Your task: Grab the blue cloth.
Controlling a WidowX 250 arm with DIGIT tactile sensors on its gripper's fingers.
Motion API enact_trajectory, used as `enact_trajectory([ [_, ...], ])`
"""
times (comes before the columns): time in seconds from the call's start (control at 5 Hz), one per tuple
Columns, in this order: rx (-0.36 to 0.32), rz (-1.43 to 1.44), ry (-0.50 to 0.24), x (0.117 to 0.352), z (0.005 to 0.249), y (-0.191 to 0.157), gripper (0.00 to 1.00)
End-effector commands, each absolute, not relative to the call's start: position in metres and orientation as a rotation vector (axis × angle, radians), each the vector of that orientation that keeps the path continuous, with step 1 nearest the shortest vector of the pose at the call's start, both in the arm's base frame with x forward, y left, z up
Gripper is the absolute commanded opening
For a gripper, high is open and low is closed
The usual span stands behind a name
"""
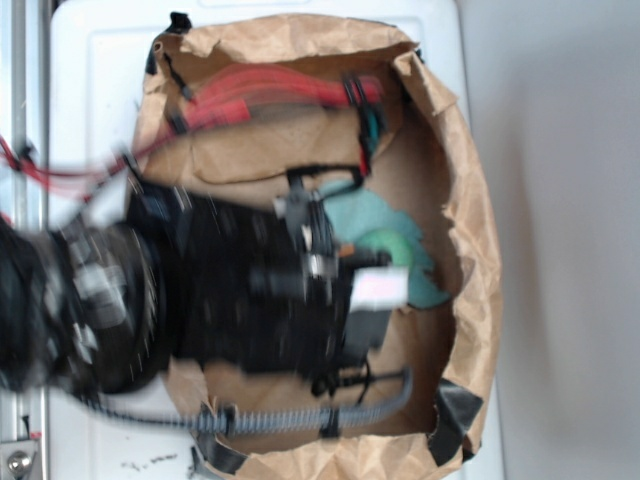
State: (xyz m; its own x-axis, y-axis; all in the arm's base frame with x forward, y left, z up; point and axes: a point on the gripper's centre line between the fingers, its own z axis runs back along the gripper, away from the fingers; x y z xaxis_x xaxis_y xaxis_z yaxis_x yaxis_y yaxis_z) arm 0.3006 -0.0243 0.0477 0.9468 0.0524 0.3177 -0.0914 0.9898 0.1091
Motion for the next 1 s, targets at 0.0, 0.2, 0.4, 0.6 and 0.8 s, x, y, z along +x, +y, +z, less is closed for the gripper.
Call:
enact_trajectory([
  [0.0,0.159,0.071,-0.366,0.312,0.048,-0.032,0.0],
  [0.2,0.139,0.077,-0.387,0.31,0.052,-0.028,0.0],
  [0.4,0.128,0.081,-0.386,0.312,0.056,-0.027,0.0],
  [0.6,0.13,0.087,-0.385,0.313,0.057,-0.027,0.0],
  [0.8,0.108,0.091,-0.376,0.31,0.068,-0.024,0.0],
])
